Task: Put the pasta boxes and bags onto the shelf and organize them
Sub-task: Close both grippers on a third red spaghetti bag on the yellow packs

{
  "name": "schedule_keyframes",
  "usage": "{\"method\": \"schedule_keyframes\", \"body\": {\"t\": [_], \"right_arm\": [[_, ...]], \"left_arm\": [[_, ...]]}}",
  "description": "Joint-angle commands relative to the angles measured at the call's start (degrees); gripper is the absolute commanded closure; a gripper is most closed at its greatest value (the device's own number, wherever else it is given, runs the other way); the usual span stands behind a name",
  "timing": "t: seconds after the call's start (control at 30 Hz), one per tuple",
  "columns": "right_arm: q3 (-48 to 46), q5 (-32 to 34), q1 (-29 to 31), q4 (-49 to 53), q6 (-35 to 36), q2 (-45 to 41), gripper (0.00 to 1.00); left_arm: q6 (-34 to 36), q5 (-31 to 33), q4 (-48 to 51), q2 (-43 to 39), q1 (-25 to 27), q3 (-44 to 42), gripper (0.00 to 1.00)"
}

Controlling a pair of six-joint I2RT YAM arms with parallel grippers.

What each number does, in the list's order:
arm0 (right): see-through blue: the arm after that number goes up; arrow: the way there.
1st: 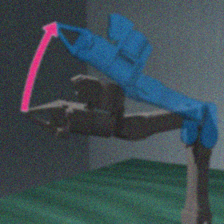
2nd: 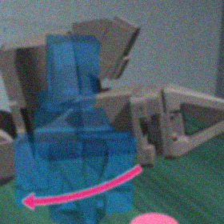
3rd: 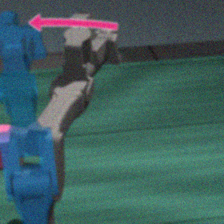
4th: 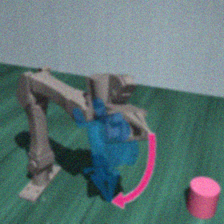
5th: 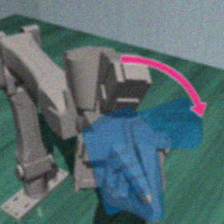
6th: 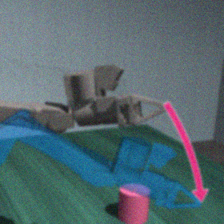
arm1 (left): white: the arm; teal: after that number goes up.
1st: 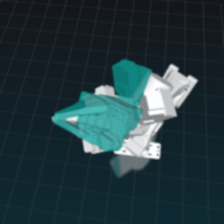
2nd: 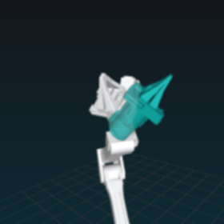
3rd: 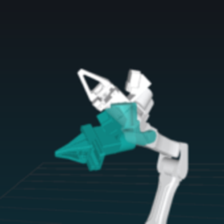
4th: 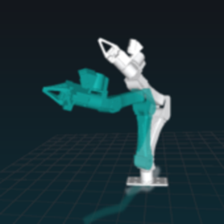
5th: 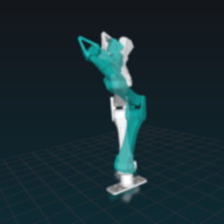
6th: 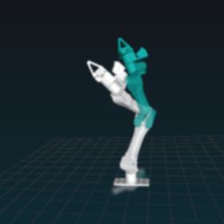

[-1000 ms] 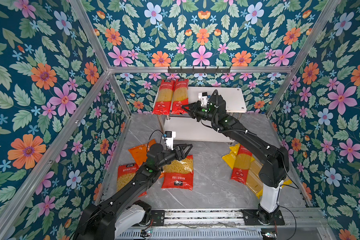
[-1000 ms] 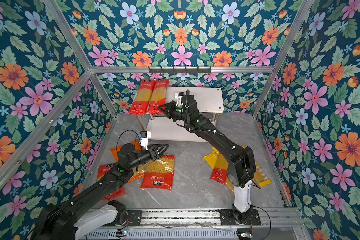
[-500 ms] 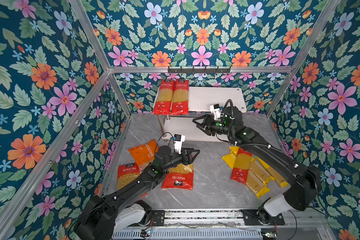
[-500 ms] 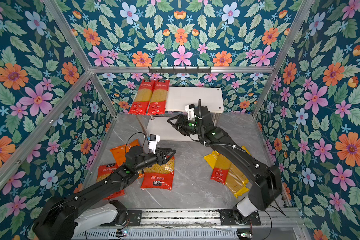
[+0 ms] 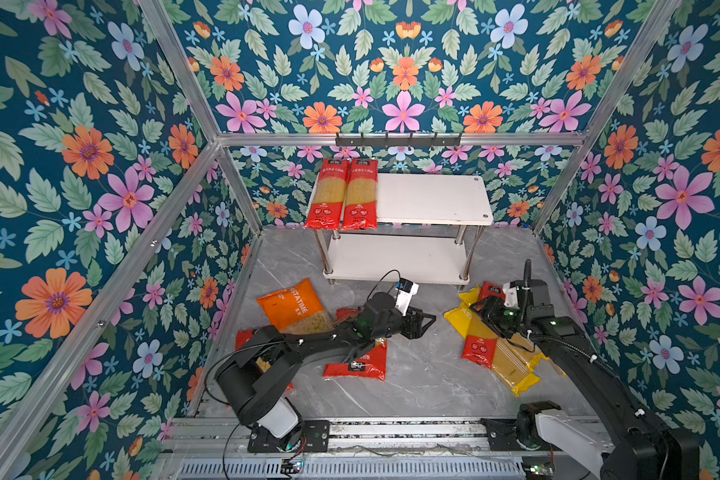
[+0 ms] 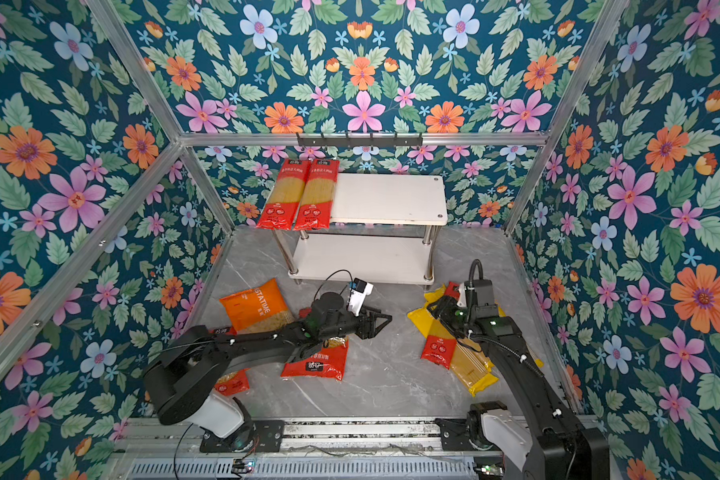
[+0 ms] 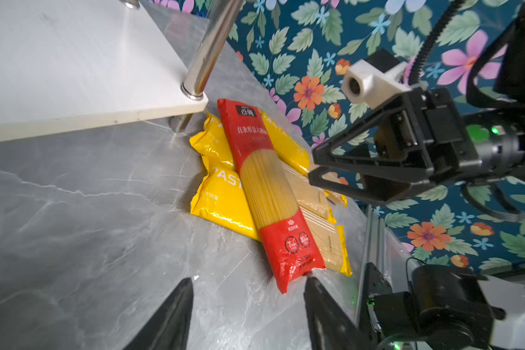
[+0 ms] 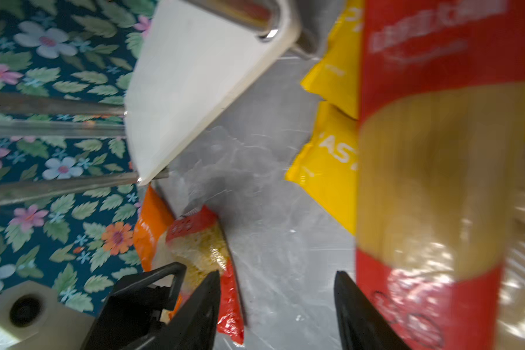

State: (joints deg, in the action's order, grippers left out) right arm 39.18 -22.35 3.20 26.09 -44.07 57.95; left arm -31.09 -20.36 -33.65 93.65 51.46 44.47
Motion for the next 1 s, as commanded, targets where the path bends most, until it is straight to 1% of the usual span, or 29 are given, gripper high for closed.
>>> {"method": "schedule_keyframes", "body": {"t": [0.0, 0.07, 0.13, 0.23, 0.3, 0.43, 0.53, 0.63, 0.73, 0.8, 0.87, 0.97], "right_arm": [[-2.32, 1.45, -4.94, 3.35, 4.93, -0.48, 0.34], [-3.85, 3.82, -7.01, 2.68, 5.31, -0.06, 0.28], [-4.33, 6.32, -8.39, 2.58, 5.49, 0.96, 0.26], [-5.22, 8.25, -8.61, -0.65, 5.8, 2.65, 0.24], [-5.46, 6.07, -9.05, -4.25, 5.8, 5.3, 0.24], [-6.06, 2.05, -9.33, -12.64, 5.45, 10.93, 0.26], [-5.93, -1.57, -9.35, -15.86, 5.7, 14.2, 0.29], [-7.23, -5.27, -9.32, -19.89, 5.52, 14.88, 0.31], [-7.85, -7.35, -9.35, -20.11, 5.84, 14.94, 0.34], [-8.44, -7.22, -9.35, -19.93, 5.97, 13.78, 0.34], [-8.49, -4.92, -9.33, -18.02, 6.44, 13.29, 0.33], [-7.71, -2.1, -9.81, -15.14, 7.86, 15.55, 0.31]], "left_arm": [[-1.54, 1.02, 1.0, 5.11, 1.65, 4.49, 0.39], [-2.17, 1.28, 1.67, 9.11, 3.01, 7.99, 0.39], [-3.24, 1.33, 3.28, 13.68, 3.89, 12.55, 0.39], [-5.47, 0.32, 3.94, 19.4, 4.46, 18.17, 0.4], [-6.36, 0.36, 3.42, 22.13, 5.02, 20.66, 0.4], [-7.22, -2.02, 3.93, 27.59, 6.18, 26.79, 0.41], [-7.31, -3.21, 4.67, 31.31, 6.87, 30.81, 0.43], [-7.81, -3.97, 4.75, 34.4, 7.15, 32.84, 0.46], [-8.85, -4.97, 4.2, 36.57, 7.1, 33.78, 0.48], [-8.98, -5.38, 4.21, 37.18, 7.15, 34.02, 0.5], [-8.91, -5.46, 4.12, 37.25, 7.14, 34.02, 0.51], [-8.72, -5.65, 4.12, 37.38, 7.12, 34.06, 0.54]]}}
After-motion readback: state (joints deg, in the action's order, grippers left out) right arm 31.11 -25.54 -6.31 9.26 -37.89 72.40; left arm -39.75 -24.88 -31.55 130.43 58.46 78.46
